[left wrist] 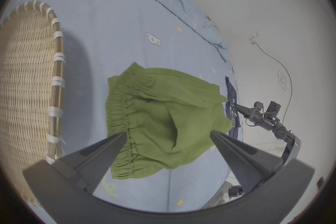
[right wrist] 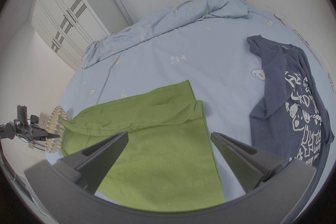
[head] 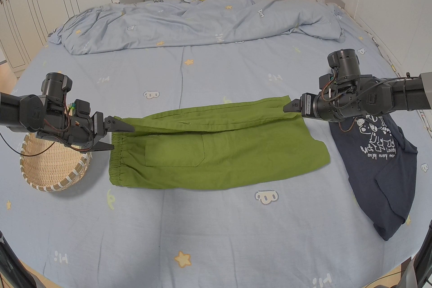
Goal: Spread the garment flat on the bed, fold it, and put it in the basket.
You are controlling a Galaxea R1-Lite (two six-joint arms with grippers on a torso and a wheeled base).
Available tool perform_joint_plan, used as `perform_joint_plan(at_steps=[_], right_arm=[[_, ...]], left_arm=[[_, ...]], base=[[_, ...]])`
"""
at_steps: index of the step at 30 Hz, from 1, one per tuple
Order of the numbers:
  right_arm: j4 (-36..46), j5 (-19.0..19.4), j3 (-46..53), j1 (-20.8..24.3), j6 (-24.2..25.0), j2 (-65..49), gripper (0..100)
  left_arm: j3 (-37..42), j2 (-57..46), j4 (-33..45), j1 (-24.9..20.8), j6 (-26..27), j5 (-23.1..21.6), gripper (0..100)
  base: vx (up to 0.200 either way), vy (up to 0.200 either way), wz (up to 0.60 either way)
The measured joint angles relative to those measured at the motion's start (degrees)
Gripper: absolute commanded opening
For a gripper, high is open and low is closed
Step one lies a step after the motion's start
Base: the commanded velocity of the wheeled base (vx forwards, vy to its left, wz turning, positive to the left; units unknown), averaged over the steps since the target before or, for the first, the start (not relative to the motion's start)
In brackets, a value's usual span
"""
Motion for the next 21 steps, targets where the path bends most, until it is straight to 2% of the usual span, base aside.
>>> perform_joint_plan(at_steps=[4, 10, 15, 21], right_arm=[[-1.51, 0.13, 1.82, 0.22, 0.69, -0.46, 100], [-7.07, 0.60, 7.41, 0.24, 4.25, -2.62, 100], [-8.47, 1.12, 10.86, 0.05, 5.73, -5.24, 100], [-11.35, 3.15, 16.64, -0.33, 8.25, -9.68, 100]], left_arm=[[0.55, -1.56, -0.02, -1.43, -1.26, 0.00, 100], [-1.32, -2.41, -1.19, -6.02, -3.67, -0.07, 100], [-6.92, 1.52, -2.02, -7.95, -5.42, 0.83, 100], [-15.35, 8.28, -2.62, -6.79, -8.68, 2.33, 100]], base=[[0.000, 0.000, 0.00], [0.000, 0.000, 0.00], [0.000, 0.000, 0.00], [0.000, 0.000, 0.00]])
